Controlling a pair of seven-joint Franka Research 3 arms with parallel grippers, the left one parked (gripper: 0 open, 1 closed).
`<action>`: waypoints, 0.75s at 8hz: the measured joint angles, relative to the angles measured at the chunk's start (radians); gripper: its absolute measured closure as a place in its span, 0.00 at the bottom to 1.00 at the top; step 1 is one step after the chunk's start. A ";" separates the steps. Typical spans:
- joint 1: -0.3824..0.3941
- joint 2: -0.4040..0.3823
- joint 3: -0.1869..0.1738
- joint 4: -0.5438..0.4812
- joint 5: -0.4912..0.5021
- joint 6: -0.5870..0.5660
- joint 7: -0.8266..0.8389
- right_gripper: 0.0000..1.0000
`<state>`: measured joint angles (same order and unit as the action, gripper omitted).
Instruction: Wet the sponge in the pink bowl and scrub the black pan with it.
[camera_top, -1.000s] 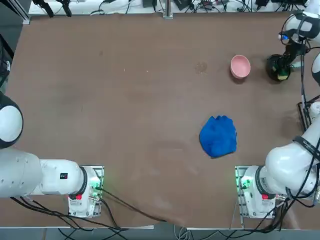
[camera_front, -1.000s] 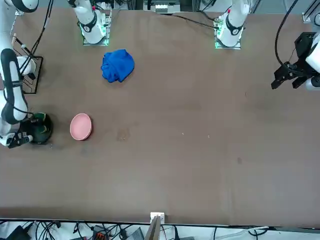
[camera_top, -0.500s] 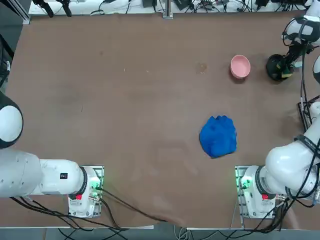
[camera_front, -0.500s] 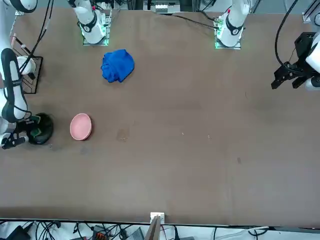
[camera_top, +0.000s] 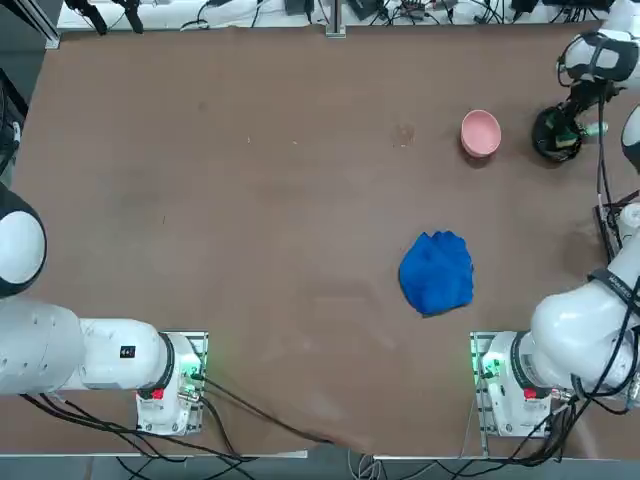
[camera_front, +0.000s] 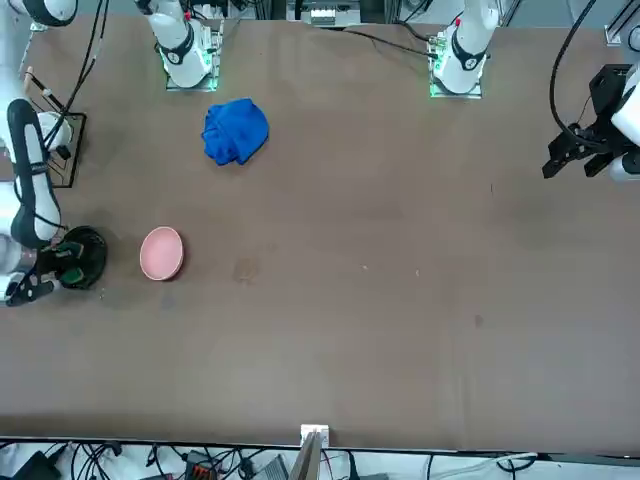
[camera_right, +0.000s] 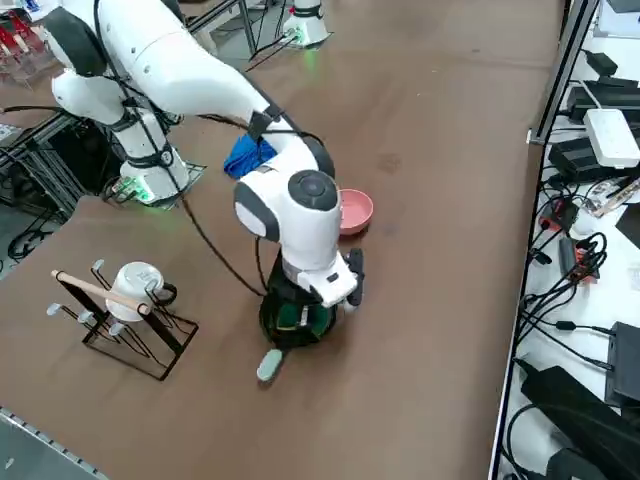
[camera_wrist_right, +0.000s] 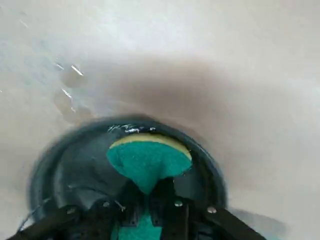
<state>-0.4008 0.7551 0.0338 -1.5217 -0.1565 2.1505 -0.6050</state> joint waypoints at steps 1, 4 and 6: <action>0.025 -0.002 0.002 0.000 0.020 -0.030 0.009 0.88; 0.043 -0.011 0.008 0.002 0.042 -0.159 0.010 0.88; 0.025 -0.014 0.008 0.001 0.044 -0.224 -0.027 0.88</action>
<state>-0.3756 0.7412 0.0423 -1.5212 -0.1128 1.9269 -0.6323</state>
